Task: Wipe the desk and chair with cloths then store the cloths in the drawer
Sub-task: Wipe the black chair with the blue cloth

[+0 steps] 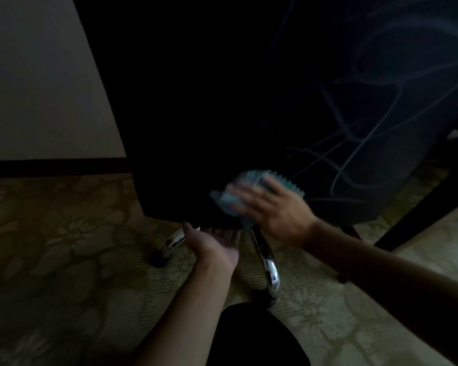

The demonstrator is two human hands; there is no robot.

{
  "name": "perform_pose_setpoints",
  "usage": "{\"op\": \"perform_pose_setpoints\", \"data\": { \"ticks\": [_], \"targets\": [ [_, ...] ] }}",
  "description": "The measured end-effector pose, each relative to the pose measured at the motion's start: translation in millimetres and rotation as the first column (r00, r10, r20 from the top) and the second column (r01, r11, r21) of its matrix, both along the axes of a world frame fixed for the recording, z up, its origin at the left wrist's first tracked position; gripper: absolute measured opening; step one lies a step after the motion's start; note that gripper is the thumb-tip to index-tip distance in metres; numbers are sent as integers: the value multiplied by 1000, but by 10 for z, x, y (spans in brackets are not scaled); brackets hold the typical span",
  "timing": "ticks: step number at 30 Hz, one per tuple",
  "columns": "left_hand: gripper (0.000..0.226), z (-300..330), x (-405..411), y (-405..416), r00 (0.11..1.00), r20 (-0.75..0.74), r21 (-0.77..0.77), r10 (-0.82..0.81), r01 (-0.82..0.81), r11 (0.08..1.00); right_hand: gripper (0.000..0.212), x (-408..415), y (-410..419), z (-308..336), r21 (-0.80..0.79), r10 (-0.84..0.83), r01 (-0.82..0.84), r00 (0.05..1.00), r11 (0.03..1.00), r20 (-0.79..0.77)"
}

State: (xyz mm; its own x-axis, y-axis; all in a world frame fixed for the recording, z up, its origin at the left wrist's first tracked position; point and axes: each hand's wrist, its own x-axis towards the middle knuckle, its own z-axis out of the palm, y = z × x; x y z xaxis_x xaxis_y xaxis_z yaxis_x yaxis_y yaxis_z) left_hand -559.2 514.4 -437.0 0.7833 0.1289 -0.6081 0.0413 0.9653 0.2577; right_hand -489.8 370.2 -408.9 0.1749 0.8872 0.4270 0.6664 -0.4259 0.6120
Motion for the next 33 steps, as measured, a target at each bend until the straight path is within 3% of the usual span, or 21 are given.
{"op": "perform_pose_setpoints", "data": {
  "ticks": [2, 3, 6, 8, 10, 12, 14, 15, 18, 20, 22, 25, 27, 31, 33],
  "targets": [
    [66, 53, 10, -56, 1000, -29, -3, -2, 2, 1000, 60, 34, -114, 1, 142, -123, 119, 992, 983, 19],
    [66, 77, 11, -100, 1000, -28, -5, -1, 1, 1000, 66, 10, -189, -124, 129, -157, 152, 987, 980, 29],
    [63, 99, 38, -215, 1000, -11, 18, 27, -27, 999, 77, -103, -384, -591, -92, -133, 136, 990, 986, 38],
    [63, 121, 63, -255, 999, -14, 37, 43, -43, 998, 74, -63, -454, -498, -157, -88, 95, 995, 983, 46],
    [63, 159, 56, -317, 996, -79, -7, 37, -38, 999, 61, 26, -453, -84, -21, -62, 63, 996, 998, 61],
    [64, 191, 37, -364, 991, -129, -50, 26, -33, 998, 47, 100, -437, 300, 229, -121, 100, 989, 968, 84],
    [61, 222, 26, -415, 986, -156, -64, 58, -69, 996, 45, 83, -418, 296, 352, -176, 145, 983, 925, 57],
    [60, 239, 32, -444, 983, -160, -71, 90, -102, 992, 50, 53, -415, 142, 304, -186, 161, 981, 939, 55],
    [60, 210, 23, -546, 985, -104, -75, 137, -145, 987, 77, -102, -517, -548, -89, -164, 166, 986, 982, 23],
    [61, 197, 51, -603, 993, -51, -55, 102, -105, 993, 84, -86, -597, -514, -202, -150, 156, 988, 967, 47],
    [61, 184, 66, -611, 991, -100, -61, 93, -99, 993, 73, 28, -544, -119, -114, -55, 65, 995, 991, 85],
    [73, 214, 76, -596, 989, -138, -74, 44, -54, 996, 53, 159, -390, 565, 267, -119, 91, 989, 959, 88],
    [73, 214, 81, -590, 987, -153, -52, 43, -52, 997, 55, 118, -268, 538, 352, -156, 130, 987, 927, 44],
    [64, 292, -41, -527, 994, -104, 41, 44, -40, 998, 75, -69, -266, -186, -68, -133, 131, 991, 989, -21],
    [65, 372, -168, -436, 996, -86, 84, 2, 6, 996, 75, -65, -281, -89, -81, -117, 117, 993, 990, 7]
  ]
}}
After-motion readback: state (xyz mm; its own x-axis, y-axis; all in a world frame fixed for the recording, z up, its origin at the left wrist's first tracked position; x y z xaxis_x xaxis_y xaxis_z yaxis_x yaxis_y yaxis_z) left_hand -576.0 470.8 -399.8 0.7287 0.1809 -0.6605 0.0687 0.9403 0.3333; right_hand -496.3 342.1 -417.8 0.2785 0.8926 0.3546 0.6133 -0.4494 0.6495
